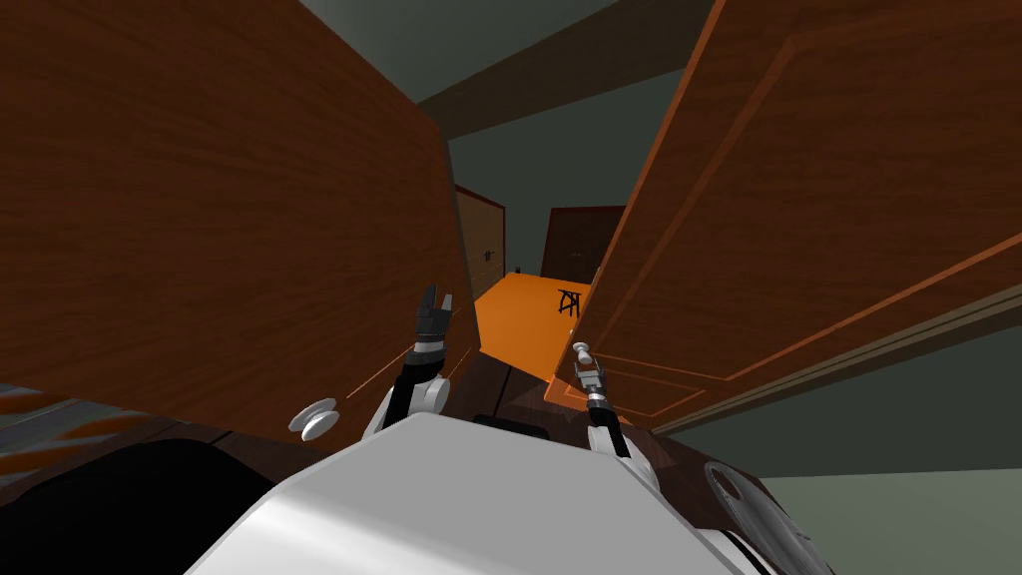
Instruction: Pull the door open
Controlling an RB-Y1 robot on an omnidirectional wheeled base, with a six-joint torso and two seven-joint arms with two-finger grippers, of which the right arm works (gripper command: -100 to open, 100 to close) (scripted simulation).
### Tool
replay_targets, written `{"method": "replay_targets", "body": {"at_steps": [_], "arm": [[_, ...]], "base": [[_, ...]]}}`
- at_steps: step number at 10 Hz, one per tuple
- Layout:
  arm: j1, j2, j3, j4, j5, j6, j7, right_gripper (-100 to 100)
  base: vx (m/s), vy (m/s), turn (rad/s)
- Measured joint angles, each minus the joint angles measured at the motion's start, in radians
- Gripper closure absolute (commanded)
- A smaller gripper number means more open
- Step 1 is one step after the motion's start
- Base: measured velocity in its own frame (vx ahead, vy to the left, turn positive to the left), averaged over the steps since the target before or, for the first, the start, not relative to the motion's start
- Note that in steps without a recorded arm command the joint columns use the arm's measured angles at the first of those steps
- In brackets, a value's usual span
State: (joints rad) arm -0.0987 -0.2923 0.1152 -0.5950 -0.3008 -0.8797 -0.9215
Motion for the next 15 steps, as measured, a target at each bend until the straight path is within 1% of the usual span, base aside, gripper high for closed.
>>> {"method": "replay_targets", "body": {"at_steps": [1, 2, 15], "arm": [[-0.001, 0.002, 0.004, 0.000, -0.006, 0.001, -0.023, -100], [0.001, 0.003, 0.009, -0.012, -0.016, 0.008, -0.049, -100], [-0.019, 0.028, 0.075, -0.024, -0.121, 0.029, -0.371, -100]], "base": [[-0.060, -0.019, 0.013], [-0.046, -0.015, 0.006], [-0.056, -0.018, 0.011]]}}
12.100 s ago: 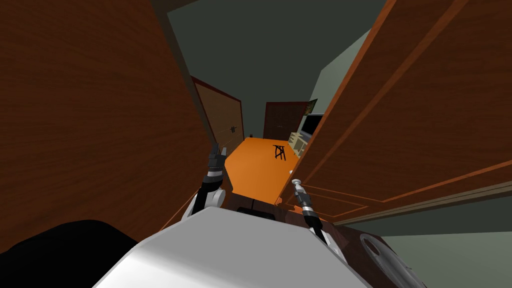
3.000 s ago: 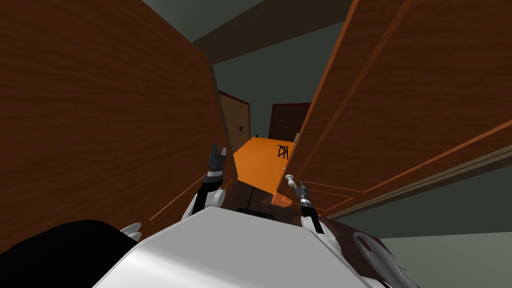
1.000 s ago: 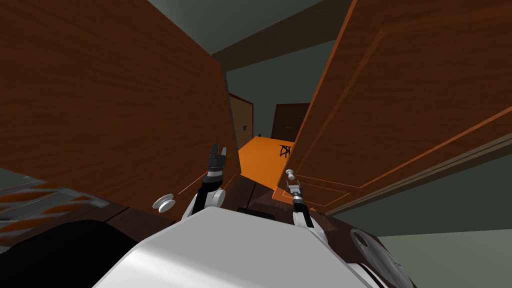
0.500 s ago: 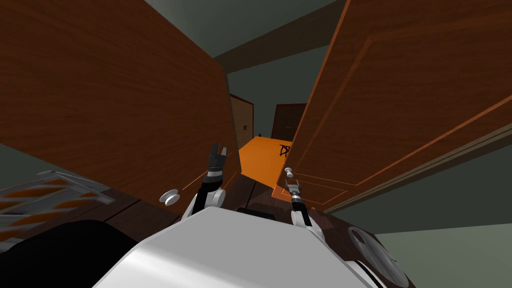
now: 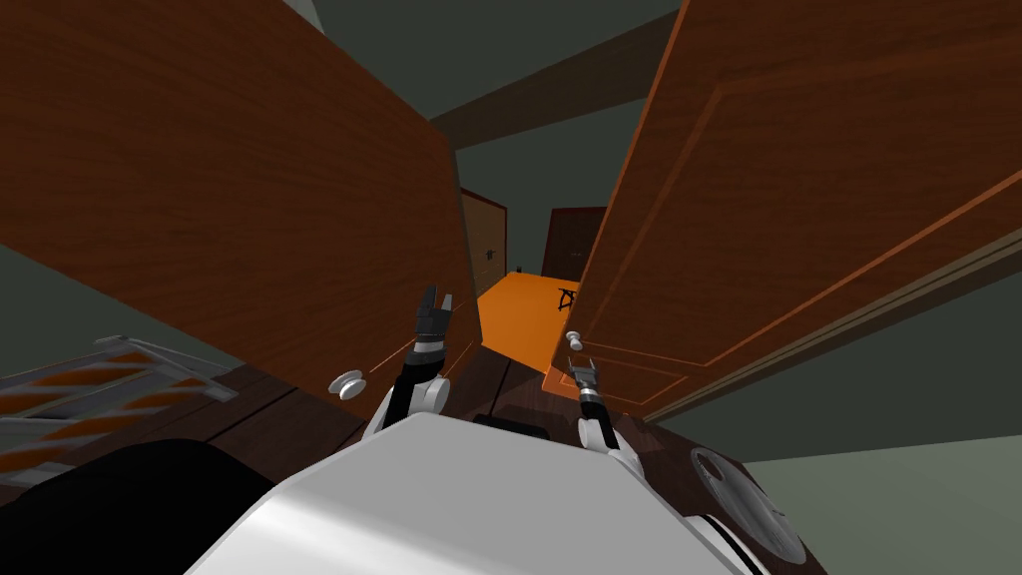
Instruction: Pull the door open
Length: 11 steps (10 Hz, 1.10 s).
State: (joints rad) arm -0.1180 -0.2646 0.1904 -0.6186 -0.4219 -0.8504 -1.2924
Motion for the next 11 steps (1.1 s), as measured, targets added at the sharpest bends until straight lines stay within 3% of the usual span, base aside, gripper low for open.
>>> {"method": "replay_targets", "body": {"at_steps": [9, 10, 11], "arm": [[-0.007, 0.013, 0.036, -0.015, -0.058, 0.015, -0.214, -100], [-0.007, 0.013, 0.036, -0.016, -0.059, 0.016, -0.218, -100], [-0.004, -0.002, 0.033, 0.000, -0.062, 0.005, -0.232, -100]], "base": [[-0.045, -0.018, 0.007], [0.137, 0.040, 0.187], [0.213, 0.030, 0.146]]}}
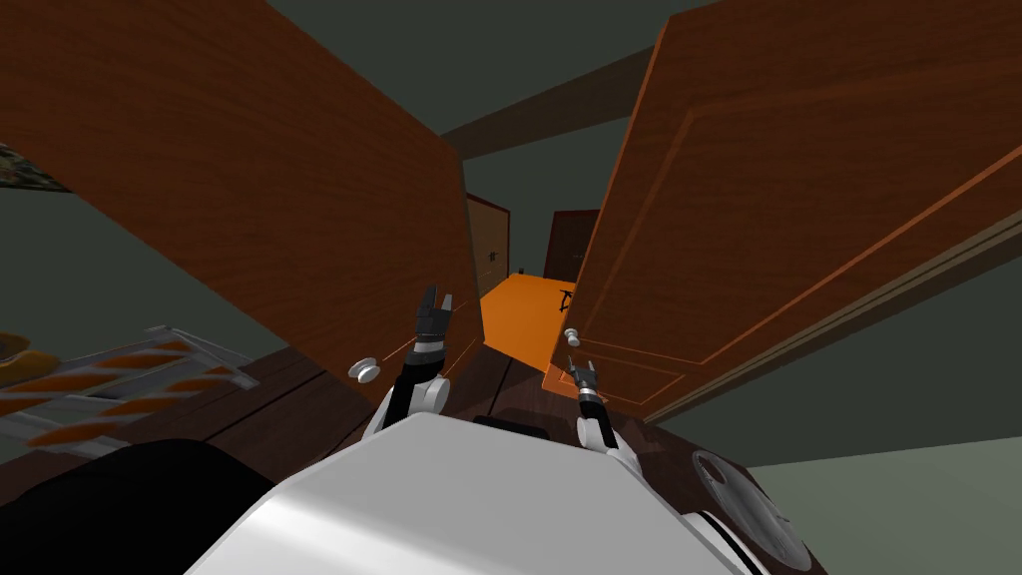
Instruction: Pull the door open
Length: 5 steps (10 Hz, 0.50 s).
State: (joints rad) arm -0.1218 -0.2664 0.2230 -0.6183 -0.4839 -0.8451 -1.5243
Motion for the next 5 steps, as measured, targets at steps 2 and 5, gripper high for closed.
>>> {"method": "replay_targets", "body": {"at_steps": [2, 5], "arm": [[0.025, -0.027, -0.012, -0.021, -0.009, 0.000, -0.018, -100], [0.038, -0.064, -0.028, 0.006, -0.022, -0.025, -0.056, -100]], "base": [[0.211, 0.032, 0.105], [0.189, -0.009, 0.137]]}}
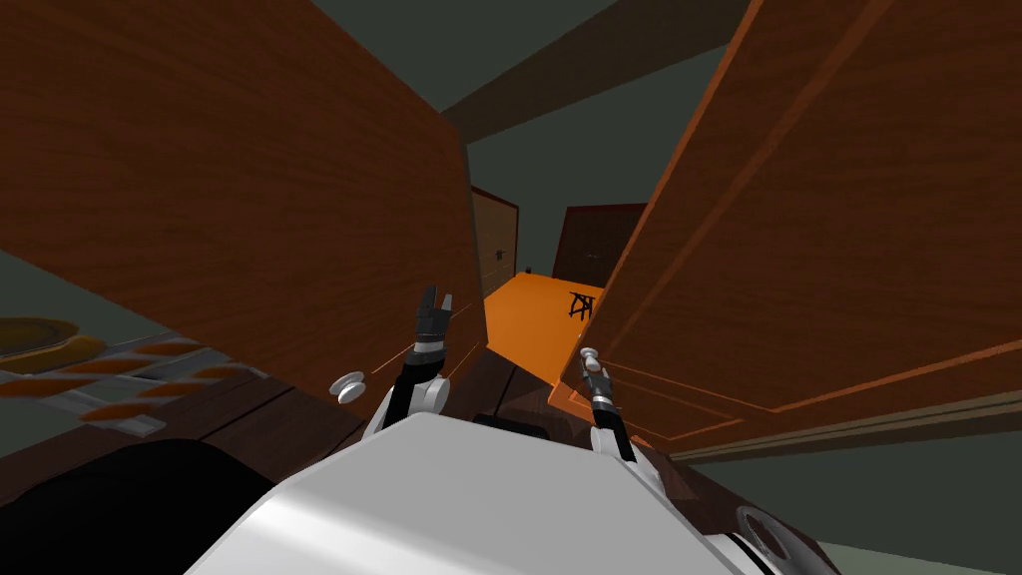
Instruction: Pull the door open
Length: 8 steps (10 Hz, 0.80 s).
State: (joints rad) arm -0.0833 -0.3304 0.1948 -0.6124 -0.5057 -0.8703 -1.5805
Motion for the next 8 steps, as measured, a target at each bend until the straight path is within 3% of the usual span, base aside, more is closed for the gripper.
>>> {"method": "replay_targets", "body": {"at_steps": [1, 2, 3, 8], "arm": [[0.017, -0.014, -0.007, -0.018, -0.005, 0.003, -0.006, -100], [0.007, -0.017, -0.007, 0.008, -0.006, -0.006, -0.015, -100], [0.005, -0.017, -0.007, 0.012, -0.005, -0.010, -0.018, 100], [0.007, -0.018, -0.007, 0.010, -0.005, -0.004, -0.015, 100]], "base": [[0.126, 0.004, 0.032], [0.048, 0.001, 0.002], [0.000, 0.000, 0.000], [-0.008, -0.002, 0.003]]}}
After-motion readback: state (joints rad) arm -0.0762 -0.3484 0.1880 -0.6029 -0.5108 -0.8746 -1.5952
